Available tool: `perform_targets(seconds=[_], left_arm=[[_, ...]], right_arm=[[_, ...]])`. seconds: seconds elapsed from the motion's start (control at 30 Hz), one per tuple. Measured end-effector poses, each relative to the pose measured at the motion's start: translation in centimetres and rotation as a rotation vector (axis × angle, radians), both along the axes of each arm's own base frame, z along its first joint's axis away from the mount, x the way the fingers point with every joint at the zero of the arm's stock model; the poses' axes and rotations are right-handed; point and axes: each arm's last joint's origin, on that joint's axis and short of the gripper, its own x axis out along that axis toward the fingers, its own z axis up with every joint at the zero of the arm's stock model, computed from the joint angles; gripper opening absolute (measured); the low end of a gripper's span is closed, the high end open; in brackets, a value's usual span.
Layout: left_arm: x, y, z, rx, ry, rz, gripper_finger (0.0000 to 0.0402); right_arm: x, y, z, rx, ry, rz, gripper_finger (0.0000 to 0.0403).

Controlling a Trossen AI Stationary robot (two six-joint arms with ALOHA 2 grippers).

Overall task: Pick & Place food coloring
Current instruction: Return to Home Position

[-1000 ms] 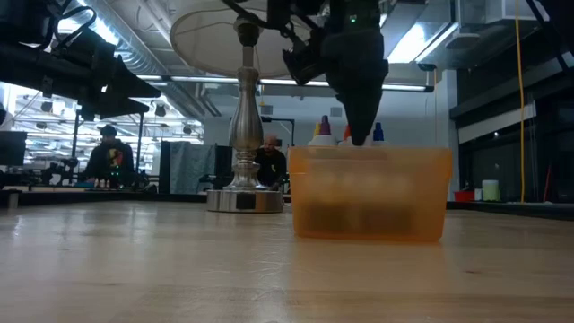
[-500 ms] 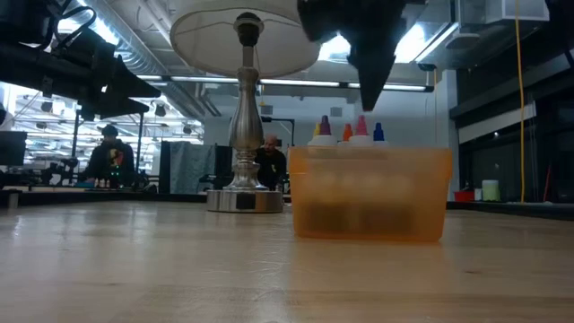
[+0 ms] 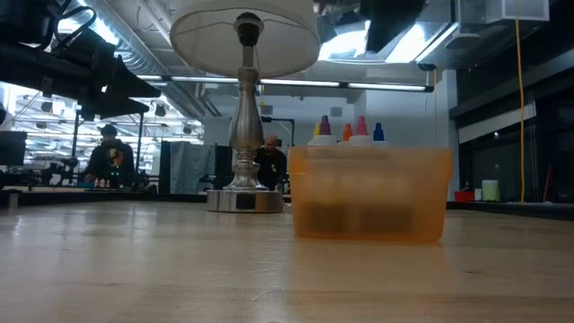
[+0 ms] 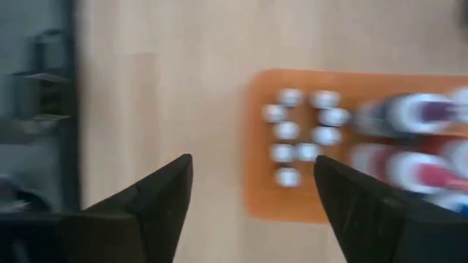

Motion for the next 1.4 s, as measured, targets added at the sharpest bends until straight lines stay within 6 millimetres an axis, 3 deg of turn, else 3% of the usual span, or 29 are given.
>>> perform_targets(seconds=[0.23,0.5,0.8,1.0,1.17,1.4], left_arm=[[0.0,0.0,0.0,0.0,0.0,0.0,0.0322],[0.0,0.0,0.0,0.0,0.0,0.0,0.0322],[0.0,0.0,0.0,0.0,0.0,0.0,0.0322],[0.0,0.0,0.0,0.0,0.0,0.0,0.0322],[0.0,0.0,0.0,0.0,0.0,0.0,0.0322],[0.0,0.0,0.0,0.0,0.0,0.0,0.0322]], right_arm=[[-3.8,0.5,-0.2,0.166,-0.151,0.073,0.0343],[-7.8,-1.7,0.6,0.132,-0.299,0.054,0.0364],[-12.4,-7.2,3.9,0.027,-0.615,-0.072,0.0365],[-15.3,-11.4,4.8,-0.101,-0.773,-0.179,0.0365],[-18.0,-14.8,3.6,-0.208,-0.838,-0.334,0.0365],[-21.5,-17.9,-0.5,-0.335,-0.84,-0.575,0.0365]])
